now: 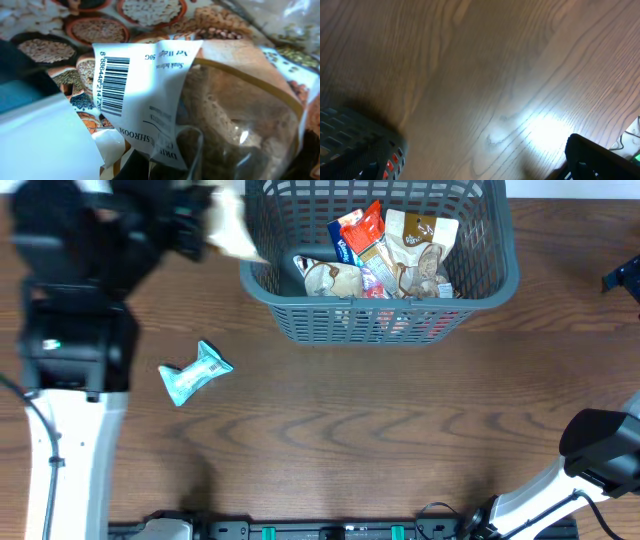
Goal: Pack container
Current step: 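Lift the tan wrapper with left gripper and carry it into the basket, then release the wrapper and retract left gripper toward the light-blue pack, then move left gripper down over the light-blue wipes pack, then close left gripper on the light-blue wipes pack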
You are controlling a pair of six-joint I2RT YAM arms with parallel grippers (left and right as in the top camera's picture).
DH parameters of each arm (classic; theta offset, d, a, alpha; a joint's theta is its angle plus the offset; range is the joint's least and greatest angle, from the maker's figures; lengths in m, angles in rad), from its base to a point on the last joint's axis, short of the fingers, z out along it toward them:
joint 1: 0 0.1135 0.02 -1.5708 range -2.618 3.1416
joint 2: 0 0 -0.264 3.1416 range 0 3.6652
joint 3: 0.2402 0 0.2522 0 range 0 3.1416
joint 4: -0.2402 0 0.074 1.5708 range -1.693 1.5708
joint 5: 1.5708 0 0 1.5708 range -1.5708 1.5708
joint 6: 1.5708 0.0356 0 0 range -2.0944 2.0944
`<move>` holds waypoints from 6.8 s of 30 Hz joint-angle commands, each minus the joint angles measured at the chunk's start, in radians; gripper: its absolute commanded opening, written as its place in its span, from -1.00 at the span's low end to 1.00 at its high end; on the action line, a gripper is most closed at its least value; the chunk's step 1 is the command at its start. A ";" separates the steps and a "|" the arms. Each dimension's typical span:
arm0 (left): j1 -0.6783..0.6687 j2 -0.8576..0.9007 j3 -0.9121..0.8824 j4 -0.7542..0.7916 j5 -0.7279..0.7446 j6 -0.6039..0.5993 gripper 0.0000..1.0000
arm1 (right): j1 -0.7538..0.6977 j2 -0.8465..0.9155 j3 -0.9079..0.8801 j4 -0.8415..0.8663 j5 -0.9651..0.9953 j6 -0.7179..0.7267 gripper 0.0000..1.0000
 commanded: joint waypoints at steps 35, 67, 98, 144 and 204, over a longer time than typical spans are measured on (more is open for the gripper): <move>-0.198 0.448 0.005 0.093 -0.130 -0.034 0.48 | -0.006 -0.005 -0.003 -0.001 0.000 0.000 0.99; -0.196 -0.243 0.005 -0.297 -0.662 0.101 0.97 | -0.006 -0.005 -0.003 -0.001 0.000 0.000 0.98; 0.156 0.336 -0.048 -1.021 -0.781 0.188 0.97 | -0.006 -0.005 -0.003 -0.001 0.000 0.000 0.99; 0.449 0.330 -0.288 -0.971 -0.057 0.458 0.97 | -0.006 -0.005 -0.003 -0.001 0.000 0.000 0.99; 0.238 0.501 -0.374 -0.671 -0.391 -1.861 0.97 | -0.006 -0.005 -0.003 -0.001 0.000 0.000 0.99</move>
